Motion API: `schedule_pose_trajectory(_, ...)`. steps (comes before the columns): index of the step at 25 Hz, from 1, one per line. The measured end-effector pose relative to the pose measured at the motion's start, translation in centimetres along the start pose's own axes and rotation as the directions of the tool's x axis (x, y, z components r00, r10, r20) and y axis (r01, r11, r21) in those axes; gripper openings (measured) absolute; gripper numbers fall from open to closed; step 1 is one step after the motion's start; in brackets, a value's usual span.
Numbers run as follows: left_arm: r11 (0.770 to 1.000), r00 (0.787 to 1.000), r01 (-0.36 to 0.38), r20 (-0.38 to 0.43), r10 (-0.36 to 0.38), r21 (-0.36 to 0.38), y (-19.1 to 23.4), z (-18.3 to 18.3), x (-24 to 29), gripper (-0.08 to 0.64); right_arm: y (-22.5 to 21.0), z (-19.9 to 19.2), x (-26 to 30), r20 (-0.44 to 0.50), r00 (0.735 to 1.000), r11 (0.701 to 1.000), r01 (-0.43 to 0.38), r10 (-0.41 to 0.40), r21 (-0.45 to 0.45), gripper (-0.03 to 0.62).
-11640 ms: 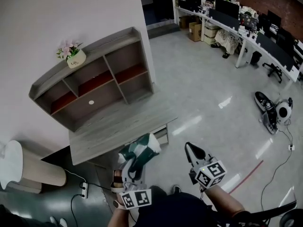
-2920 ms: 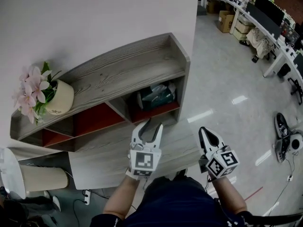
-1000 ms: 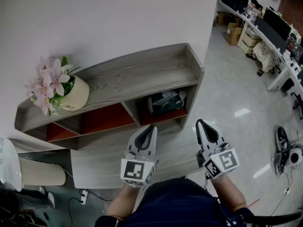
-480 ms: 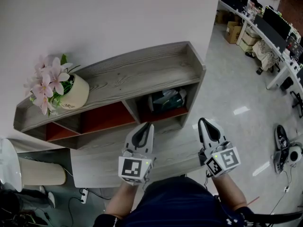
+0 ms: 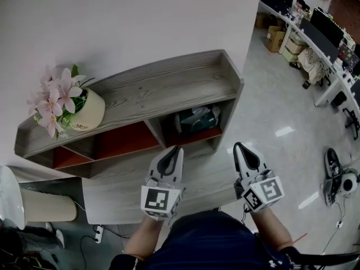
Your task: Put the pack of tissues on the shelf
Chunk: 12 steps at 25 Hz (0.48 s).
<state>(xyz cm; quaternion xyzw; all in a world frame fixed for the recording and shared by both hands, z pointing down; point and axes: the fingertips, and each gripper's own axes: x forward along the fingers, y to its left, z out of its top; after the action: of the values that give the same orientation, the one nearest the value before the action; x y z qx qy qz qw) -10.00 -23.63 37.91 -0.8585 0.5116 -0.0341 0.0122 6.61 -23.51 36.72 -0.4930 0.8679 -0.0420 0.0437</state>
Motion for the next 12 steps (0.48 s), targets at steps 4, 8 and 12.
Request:
schedule_pose_trajectory(4,1.0,1.0,0.002,-0.005,-0.002,-0.007,-0.07,-0.21,-0.01,0.034,0.11,-0.2,-0.01,-0.003,1.0,1.0,-0.006,0.006,0.018,0.011)
schedule_pose_trajectory(8,1.0,1.0,0.004,-0.008,-0.004,-0.009,-0.31,-0.32,-0.19,0.034,0.39,-0.26,-0.33,-0.005,1.0,1.0,-0.011,0.012,0.022,0.011)
schedule_pose_trajectory(12,1.0,1.0,0.0,-0.002,0.0,-0.011,-0.15,-0.4,-0.09,0.034,0.37,-0.3,-0.19,-0.001,1.0,1.0,-0.01,0.01,0.022,0.011)
